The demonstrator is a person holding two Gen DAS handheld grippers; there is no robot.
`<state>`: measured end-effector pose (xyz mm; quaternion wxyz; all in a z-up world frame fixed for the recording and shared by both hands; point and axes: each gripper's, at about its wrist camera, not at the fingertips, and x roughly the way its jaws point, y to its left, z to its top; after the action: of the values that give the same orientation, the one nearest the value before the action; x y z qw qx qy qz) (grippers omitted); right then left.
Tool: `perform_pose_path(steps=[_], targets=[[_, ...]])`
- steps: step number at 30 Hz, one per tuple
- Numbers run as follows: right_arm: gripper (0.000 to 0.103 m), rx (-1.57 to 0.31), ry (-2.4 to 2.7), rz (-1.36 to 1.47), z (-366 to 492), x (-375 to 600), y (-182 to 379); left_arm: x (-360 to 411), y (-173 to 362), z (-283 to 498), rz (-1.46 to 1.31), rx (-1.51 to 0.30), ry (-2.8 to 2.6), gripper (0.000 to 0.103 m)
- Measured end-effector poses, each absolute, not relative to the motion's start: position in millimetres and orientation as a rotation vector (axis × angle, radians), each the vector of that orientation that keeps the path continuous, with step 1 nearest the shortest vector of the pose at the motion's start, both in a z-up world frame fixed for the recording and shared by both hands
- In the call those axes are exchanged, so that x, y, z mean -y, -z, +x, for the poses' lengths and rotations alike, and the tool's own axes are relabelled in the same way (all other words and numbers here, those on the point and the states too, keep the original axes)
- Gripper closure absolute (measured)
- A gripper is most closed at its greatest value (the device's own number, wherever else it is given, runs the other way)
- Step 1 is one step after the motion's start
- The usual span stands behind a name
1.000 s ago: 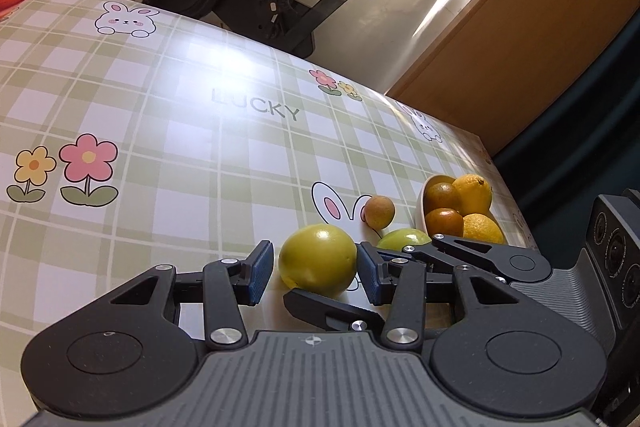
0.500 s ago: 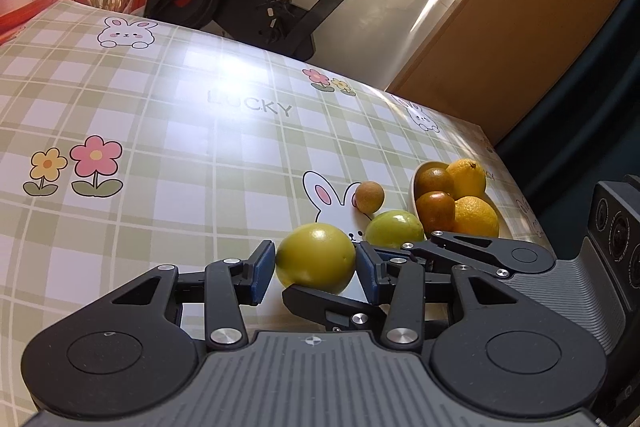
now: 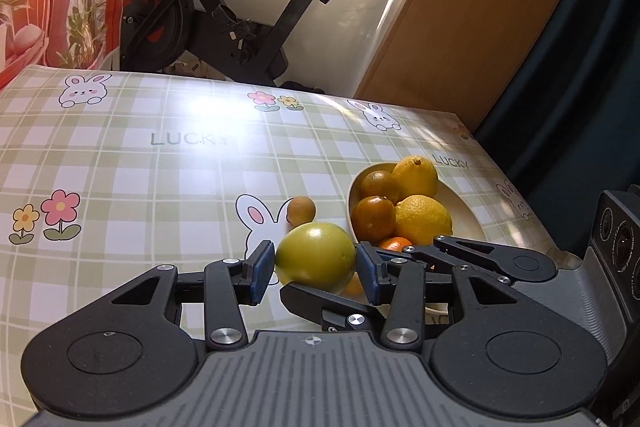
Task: Organize fruits
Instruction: 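Carry the yellow-green fruit onto the plate and open the left gripper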
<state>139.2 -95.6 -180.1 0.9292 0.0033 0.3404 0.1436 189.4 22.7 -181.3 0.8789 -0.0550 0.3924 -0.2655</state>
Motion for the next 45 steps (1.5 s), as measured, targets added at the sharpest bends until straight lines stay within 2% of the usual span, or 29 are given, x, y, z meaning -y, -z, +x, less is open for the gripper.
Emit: perform_pose_path(steps=[13, 26, 45], targets=[[0.054, -0.583, -0.163, 0.163, 118.6, 164.7, 164.2, 59.9, 162.0, 194.3, 0.035, -0.787, 0.643, 0.055], [0.054, -0.513, -0.015, 0.253, 108.1, 254.0, 165.8, 156.0, 173.6, 210.0, 0.143, -0.781, 0.737, 0.055], [0.054, -0.523, -0.001, 0.132, 105.9, 300.4, 198.0, 199.7, 206.2, 229.0, 0.195, -0.868, 0.719, 0.055]])
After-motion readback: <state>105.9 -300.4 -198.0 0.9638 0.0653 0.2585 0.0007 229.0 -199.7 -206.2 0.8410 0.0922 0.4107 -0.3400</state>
